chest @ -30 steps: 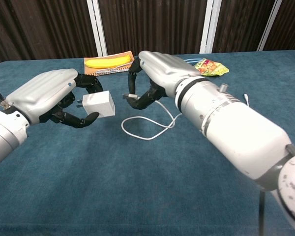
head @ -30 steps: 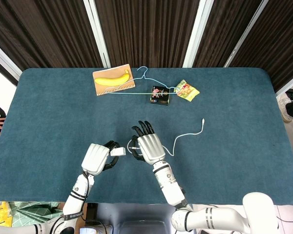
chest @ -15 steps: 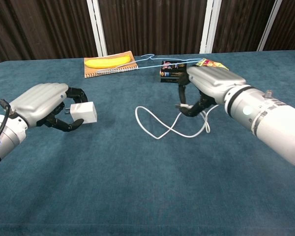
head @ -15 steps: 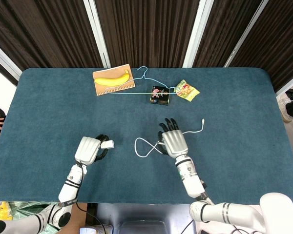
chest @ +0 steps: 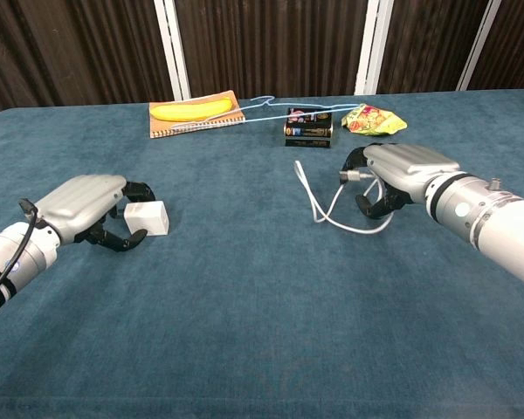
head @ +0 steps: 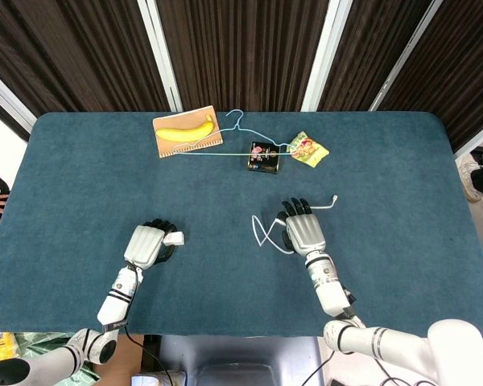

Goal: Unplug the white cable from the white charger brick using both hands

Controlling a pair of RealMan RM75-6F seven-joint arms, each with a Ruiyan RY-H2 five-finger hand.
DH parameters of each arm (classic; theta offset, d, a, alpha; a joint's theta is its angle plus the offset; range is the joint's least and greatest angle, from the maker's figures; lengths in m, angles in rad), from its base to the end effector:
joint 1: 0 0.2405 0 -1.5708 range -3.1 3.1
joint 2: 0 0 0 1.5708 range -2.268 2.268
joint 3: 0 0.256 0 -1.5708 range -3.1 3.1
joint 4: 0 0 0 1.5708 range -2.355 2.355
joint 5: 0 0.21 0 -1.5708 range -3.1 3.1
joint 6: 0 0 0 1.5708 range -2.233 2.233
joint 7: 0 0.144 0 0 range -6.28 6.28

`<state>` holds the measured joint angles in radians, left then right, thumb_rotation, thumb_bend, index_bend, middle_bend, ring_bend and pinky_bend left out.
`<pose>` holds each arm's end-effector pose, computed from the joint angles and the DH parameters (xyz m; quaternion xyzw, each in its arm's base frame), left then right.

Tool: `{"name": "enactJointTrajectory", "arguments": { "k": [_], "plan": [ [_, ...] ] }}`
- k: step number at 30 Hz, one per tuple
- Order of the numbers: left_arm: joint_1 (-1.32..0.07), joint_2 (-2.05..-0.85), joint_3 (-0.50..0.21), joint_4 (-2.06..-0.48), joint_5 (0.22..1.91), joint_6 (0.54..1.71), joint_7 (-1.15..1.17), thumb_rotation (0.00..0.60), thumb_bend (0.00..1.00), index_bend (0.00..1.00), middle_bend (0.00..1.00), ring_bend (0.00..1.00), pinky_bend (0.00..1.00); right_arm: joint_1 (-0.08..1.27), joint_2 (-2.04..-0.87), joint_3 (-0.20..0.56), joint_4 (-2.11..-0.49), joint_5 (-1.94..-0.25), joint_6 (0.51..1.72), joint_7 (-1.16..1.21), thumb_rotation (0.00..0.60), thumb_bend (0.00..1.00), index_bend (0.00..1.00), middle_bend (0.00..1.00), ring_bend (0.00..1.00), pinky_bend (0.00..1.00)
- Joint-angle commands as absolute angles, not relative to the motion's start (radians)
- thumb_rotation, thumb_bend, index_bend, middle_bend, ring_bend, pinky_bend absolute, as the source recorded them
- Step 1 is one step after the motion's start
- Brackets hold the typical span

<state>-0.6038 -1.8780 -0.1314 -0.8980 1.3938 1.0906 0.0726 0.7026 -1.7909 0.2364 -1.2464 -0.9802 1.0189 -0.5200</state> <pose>-0.2183 0.3341 -0.0698 -0.7128 -0.3523 -0.3886 0.4656 -0.1686 -0.3489 -0.0622 0.7015 -0.3979 0.3265 0.4928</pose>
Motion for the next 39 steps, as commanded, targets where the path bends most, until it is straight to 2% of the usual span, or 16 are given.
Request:
{"name": "enactJointTrajectory", "arguments": {
  "k": [1,5,11,15,20,23,27,32,39],
  "plan": [
    [-0.604,-1.857,-0.129,-0.927,1.401,1.095,0.062,0.6,0.45,0.26,0.2,0.13,0.3,0.698,-1.744,0.234,-1.304,-0.977,1.018,-0.541,0.6,0.57,0.1,0.08,0.0,0.0],
    [-0.596,-1.807,-0.127,-1.013,1.405,1.106,0.066,0.6,0.45,0.17,0.13,0.06,0.24,0.682,-1.668,0.231,-1.405,-0.98,1.036,-0.554,0.6,0.51,0.01,0.04,0.0,0.0],
    [-0.573,-1.69,-0.123,-1.202,1.432,1.163,0.107,0.6,0.44,0.12,0.06,0.01,0.19,0.639,-1.501,0.2,-1.615,-1.01,1.093,-0.6,0.6,0.4,0.0,0.0,0.0,0.0],
    [-0.536,-1.576,-0.112,-1.356,1.481,1.249,0.11,0.6,0.44,0.1,0.05,0.0,0.17,0.567,-1.361,0.154,-1.784,-1.116,1.193,-0.587,0.6,0.32,0.0,0.0,0.0,0.0],
    [-0.466,-1.379,-0.052,-1.553,1.51,1.293,0.079,0.6,0.43,0.05,0.05,0.0,0.12,0.424,-1.179,0.038,-1.925,-1.291,1.338,-0.522,0.6,0.26,0.0,0.0,0.0,0.0],
    [-0.41,-1.293,-0.001,-1.598,1.543,1.339,0.045,0.6,0.43,0.04,0.04,0.0,0.1,0.33,-1.125,-0.041,-1.919,-1.394,1.428,-0.469,0.6,0.26,0.0,0.0,0.0,0.0],
    [-0.319,-1.237,0.067,-1.569,1.581,1.427,0.015,0.6,0.43,0.03,0.03,0.0,0.07,0.21,-1.128,-0.115,-1.819,-1.474,1.542,-0.381,0.6,0.26,0.0,0.0,0.0,0.0],
    [-0.22,-1.226,0.119,-1.474,1.601,1.516,-0.065,0.6,0.43,0.01,0.01,0.0,0.04,0.113,-1.165,-0.117,-1.696,-1.462,1.62,-0.28,0.6,0.26,0.0,0.0,0.0,0.0],
    [-0.21,-1.227,0.094,-1.412,1.6,1.517,-0.101,0.6,0.42,0.0,0.01,0.0,0.03,0.08,-1.162,-0.102,-1.684,-1.523,1.657,-0.254,0.6,0.26,0.0,0.0,0.0,0.0]
  ]
}}
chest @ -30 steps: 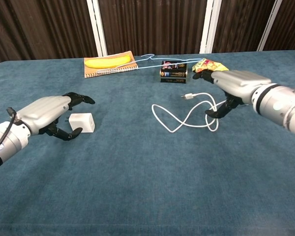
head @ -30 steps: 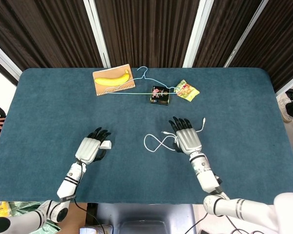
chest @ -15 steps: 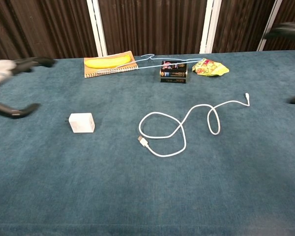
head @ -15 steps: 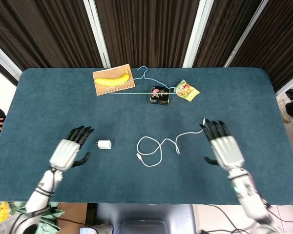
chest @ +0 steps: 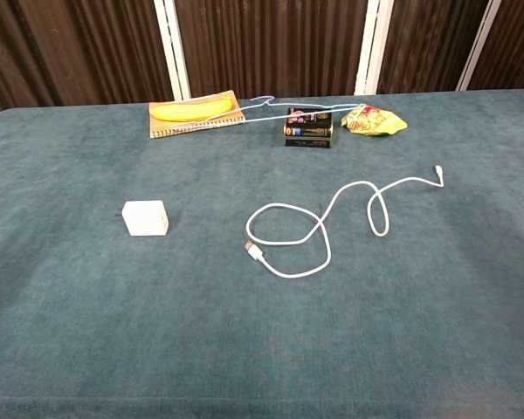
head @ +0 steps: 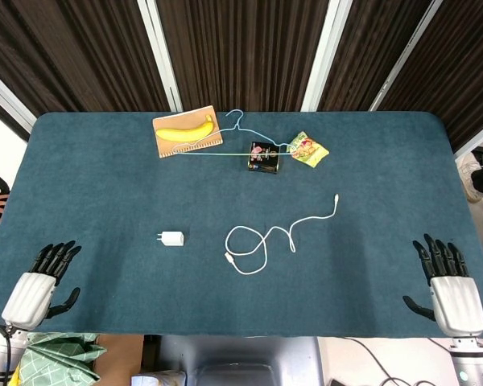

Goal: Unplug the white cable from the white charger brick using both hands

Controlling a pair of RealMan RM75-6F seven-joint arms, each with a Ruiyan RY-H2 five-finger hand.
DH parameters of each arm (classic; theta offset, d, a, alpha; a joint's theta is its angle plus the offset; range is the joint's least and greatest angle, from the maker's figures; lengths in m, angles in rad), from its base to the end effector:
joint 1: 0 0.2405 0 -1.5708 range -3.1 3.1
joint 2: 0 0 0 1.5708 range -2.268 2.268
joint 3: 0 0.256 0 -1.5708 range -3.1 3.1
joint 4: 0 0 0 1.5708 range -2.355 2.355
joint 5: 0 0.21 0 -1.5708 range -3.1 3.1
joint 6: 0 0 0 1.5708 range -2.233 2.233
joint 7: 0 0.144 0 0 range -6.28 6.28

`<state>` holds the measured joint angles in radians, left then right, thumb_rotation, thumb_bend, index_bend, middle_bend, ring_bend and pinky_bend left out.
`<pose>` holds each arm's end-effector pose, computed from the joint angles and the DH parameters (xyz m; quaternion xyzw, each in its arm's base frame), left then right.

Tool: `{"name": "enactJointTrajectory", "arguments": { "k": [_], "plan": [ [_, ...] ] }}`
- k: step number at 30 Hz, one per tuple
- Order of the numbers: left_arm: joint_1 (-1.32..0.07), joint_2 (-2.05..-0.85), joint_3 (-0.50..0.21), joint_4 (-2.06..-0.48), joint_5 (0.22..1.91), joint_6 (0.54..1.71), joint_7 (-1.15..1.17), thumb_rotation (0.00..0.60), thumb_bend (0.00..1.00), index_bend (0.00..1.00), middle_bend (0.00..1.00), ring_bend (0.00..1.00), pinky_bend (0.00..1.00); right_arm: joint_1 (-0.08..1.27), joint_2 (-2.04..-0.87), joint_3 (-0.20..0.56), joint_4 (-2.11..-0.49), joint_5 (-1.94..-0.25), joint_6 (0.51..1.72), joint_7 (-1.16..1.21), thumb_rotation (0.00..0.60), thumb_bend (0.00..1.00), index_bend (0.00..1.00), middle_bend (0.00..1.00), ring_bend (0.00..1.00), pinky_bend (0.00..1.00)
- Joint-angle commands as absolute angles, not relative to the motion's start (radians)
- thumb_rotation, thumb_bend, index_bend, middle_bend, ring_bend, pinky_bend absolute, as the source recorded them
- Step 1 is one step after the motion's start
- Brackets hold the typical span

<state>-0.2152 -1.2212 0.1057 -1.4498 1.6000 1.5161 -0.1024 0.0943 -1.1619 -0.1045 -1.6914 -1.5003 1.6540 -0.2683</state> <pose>-0.3069 0.1900 0.1190 -0.6648 -0.3719 -0.4124 0.4996 -0.2936 -0.1500 0.1426 0.6196 -0.3377 0.3448 0.6190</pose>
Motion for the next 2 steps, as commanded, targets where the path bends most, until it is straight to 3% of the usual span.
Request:
{"name": "enactJointTrajectory", "arguments": {
  "k": [1,2],
  "plan": [
    [-0.21,-1.229,0.093,-1.408,1.6,1.513,-0.106,0.6,0.42,0.0,0.01,0.0,0.03,0.078,-1.159,-0.101,-1.684,-1.526,1.655,-0.25,0.6,0.26,0.0,0.0,0.0,0.0],
    [-0.21,-1.228,0.092,-1.407,1.601,1.509,-0.112,0.6,0.42,0.0,0.01,0.0,0.03,0.075,-1.156,-0.096,-1.684,-1.526,1.654,-0.243,0.6,0.26,0.0,0.0,0.0,0.0]
  ]
}}
